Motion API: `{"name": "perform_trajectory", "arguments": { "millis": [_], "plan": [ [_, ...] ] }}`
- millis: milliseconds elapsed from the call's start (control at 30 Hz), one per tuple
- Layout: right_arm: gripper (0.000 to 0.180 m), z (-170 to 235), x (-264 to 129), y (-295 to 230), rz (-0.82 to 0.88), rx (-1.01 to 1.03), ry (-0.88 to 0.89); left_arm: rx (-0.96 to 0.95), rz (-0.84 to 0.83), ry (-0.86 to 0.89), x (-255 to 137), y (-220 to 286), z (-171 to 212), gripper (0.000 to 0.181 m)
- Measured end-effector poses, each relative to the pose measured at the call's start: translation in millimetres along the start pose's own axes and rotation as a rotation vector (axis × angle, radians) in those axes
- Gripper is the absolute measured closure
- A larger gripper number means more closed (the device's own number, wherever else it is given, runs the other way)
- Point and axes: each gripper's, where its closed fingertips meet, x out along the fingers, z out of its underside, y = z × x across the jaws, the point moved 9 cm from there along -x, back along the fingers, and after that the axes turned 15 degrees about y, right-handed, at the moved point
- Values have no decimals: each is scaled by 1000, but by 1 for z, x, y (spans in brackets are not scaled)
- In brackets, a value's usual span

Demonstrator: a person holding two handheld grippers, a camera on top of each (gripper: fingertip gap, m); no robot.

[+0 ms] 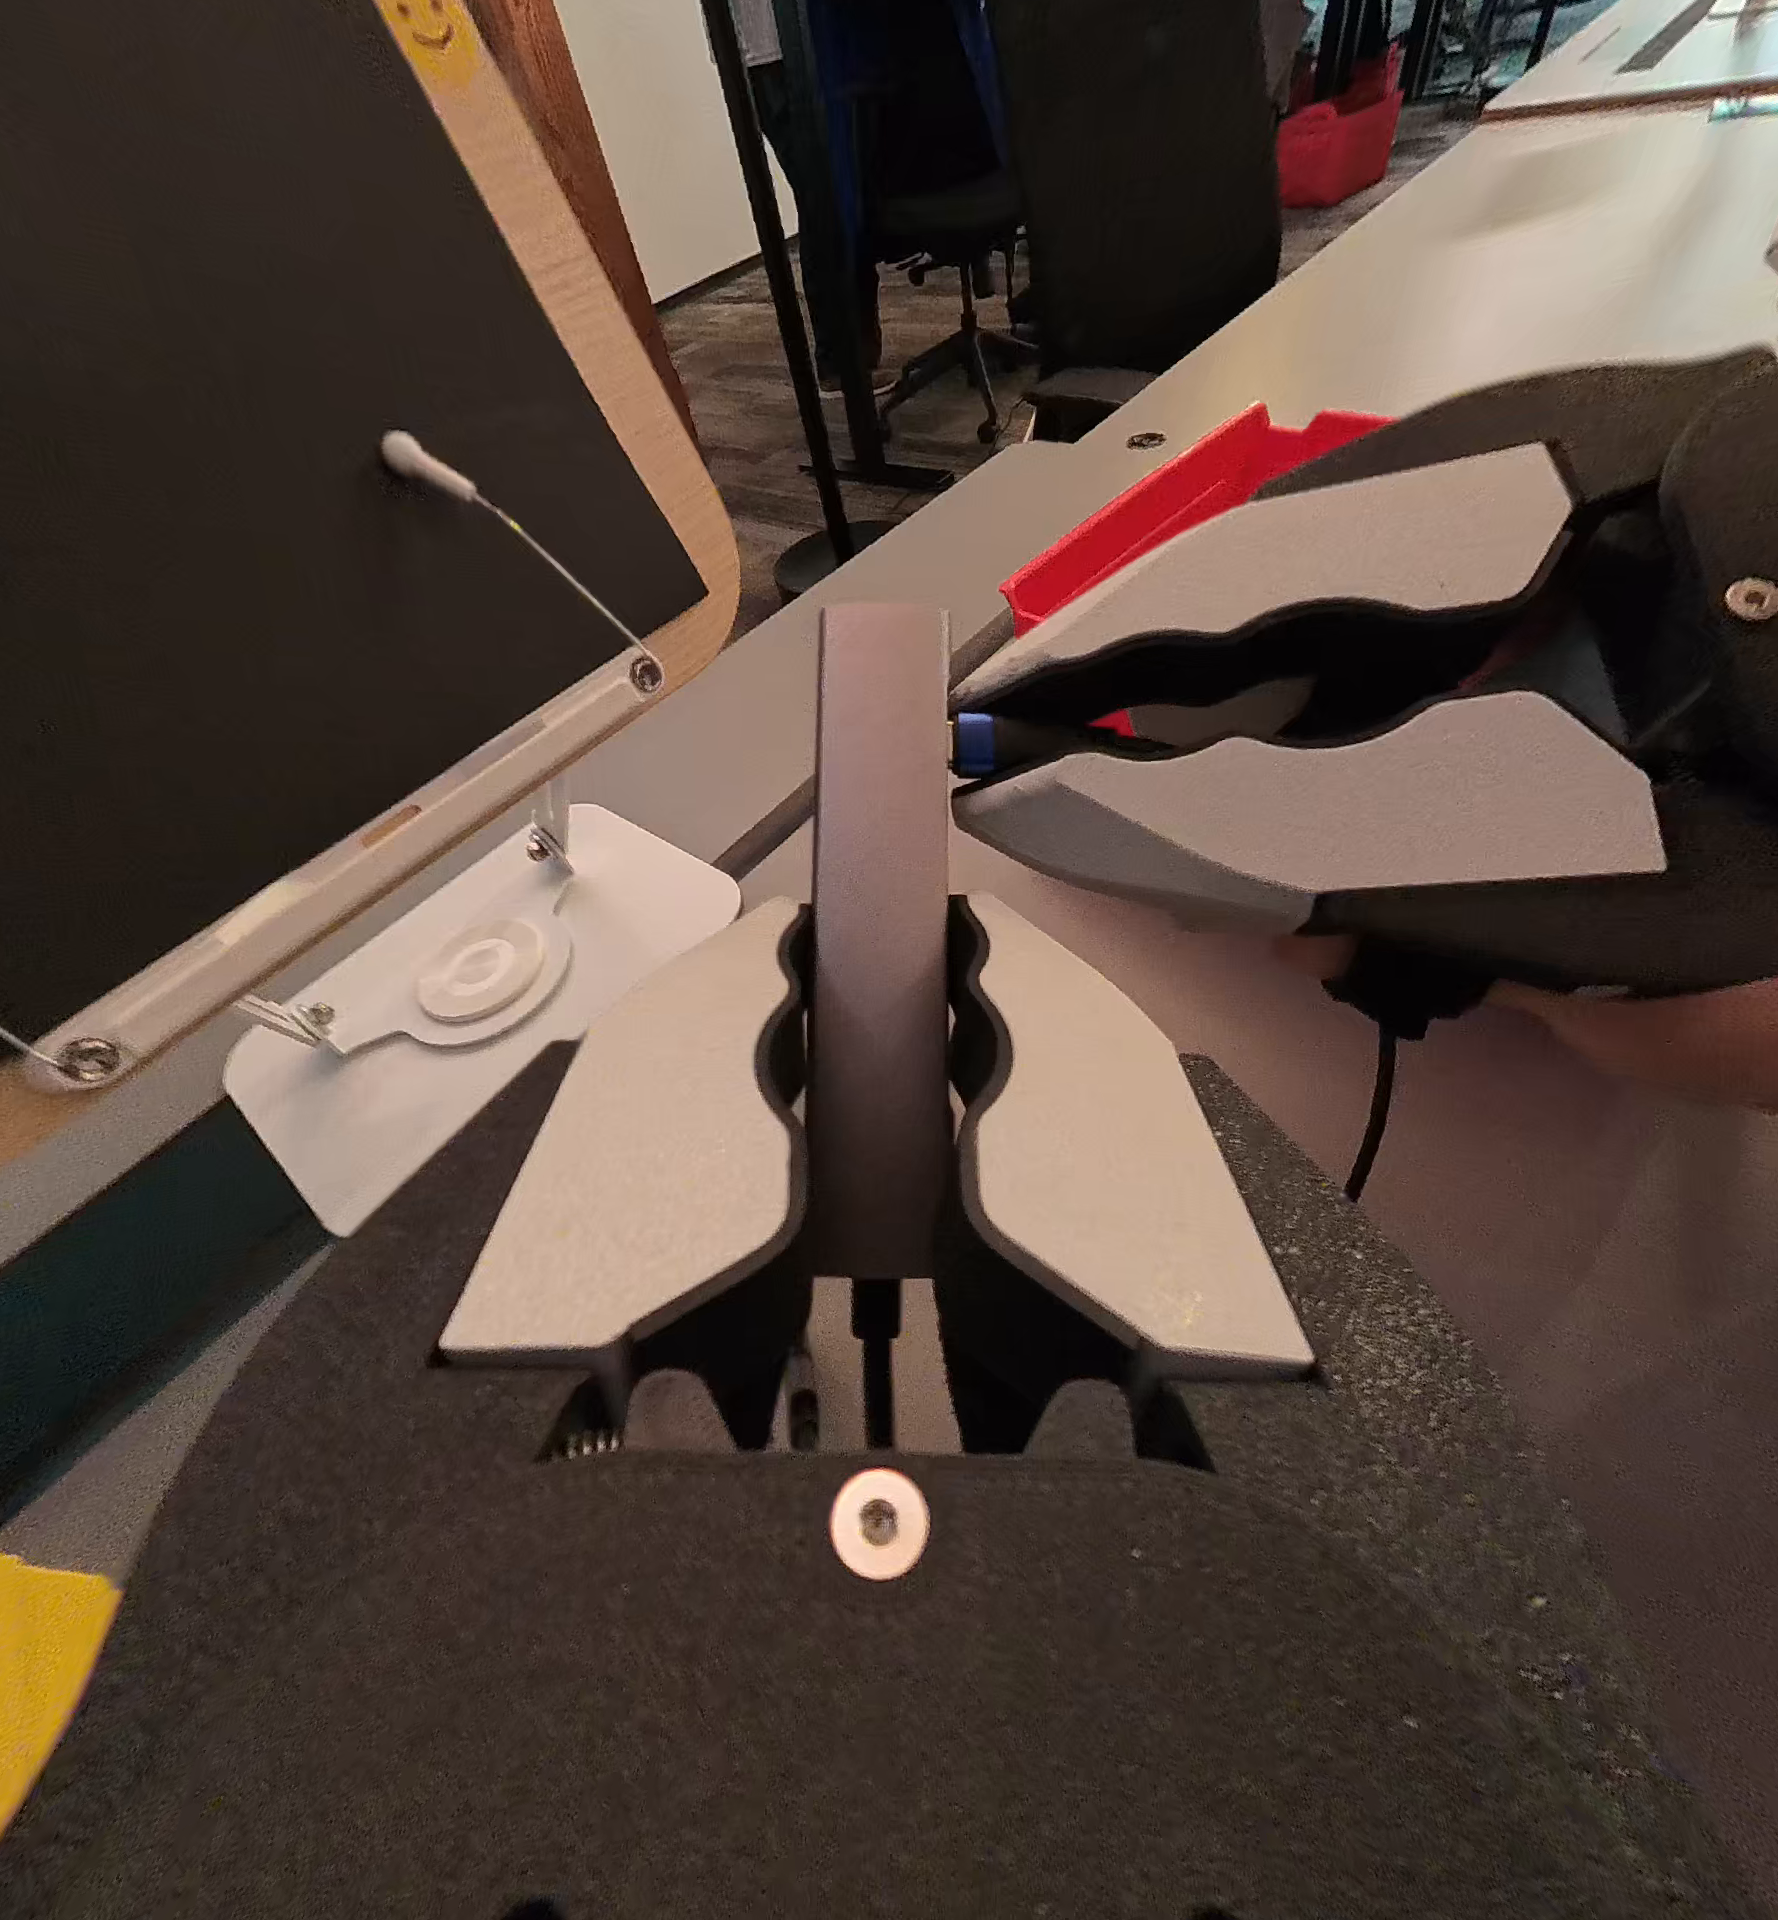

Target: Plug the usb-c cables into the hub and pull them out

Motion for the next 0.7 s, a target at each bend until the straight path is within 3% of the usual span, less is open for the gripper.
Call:
{"name": "perform_trajectory", "arguments": {
  "millis": [200,567,700],
  "plan": [
    [168,33,6,7,51,160,-27,-178,-1,-15,21,-12,28,158],
    [168,40,6,-3,109,-62,-65,-307,-19,41,27,-11,46,157],
    [168,41,8,-4,29,-61,-91,-259,12,-2,23,-15,49,157]
  ]
}}
